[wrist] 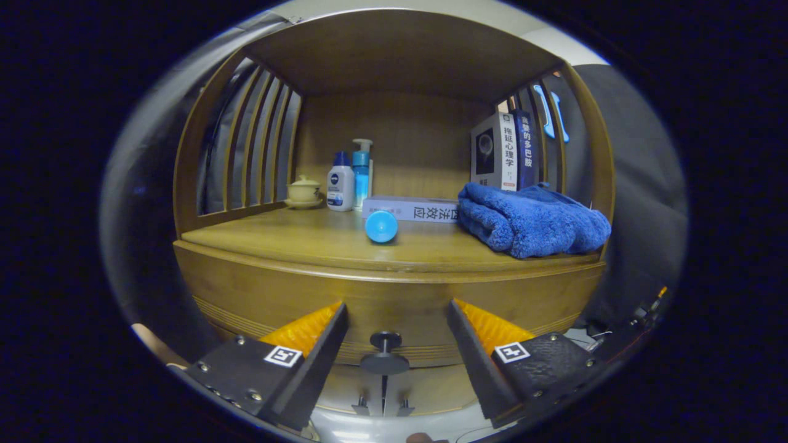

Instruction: Pull open the drawer, take out the items inside it, and place them on the countertop above the cabinet.

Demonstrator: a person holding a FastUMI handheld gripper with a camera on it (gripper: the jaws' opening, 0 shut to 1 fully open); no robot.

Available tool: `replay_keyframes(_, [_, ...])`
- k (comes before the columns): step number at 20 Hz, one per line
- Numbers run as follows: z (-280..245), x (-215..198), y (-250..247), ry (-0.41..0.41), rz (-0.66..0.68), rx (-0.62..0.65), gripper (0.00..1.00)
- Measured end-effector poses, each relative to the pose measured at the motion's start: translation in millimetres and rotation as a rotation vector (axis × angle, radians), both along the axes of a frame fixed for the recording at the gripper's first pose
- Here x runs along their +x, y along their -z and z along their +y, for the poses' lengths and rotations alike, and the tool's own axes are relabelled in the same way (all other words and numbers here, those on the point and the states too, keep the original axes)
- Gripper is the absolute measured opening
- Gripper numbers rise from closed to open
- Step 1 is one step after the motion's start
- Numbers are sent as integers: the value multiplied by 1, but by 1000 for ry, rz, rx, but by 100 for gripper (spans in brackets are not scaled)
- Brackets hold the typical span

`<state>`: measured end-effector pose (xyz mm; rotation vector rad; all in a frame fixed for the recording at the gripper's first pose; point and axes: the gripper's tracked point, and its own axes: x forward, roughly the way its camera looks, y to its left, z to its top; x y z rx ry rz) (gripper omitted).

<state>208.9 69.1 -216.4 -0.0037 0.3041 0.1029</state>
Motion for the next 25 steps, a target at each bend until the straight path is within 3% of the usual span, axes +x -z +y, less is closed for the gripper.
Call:
replay_keyframes(6, [3, -4, -3, 6, 13, 84, 98])
replay_keyframes(11, [-5, -25, -21, 0, -14, 34, 98])
replay_keyframes(18, [-29, -72, -121, -18, -154, -32, 98])
replay_keyframes(25, [-73, -138, -205, 45, -274, -30, 96])
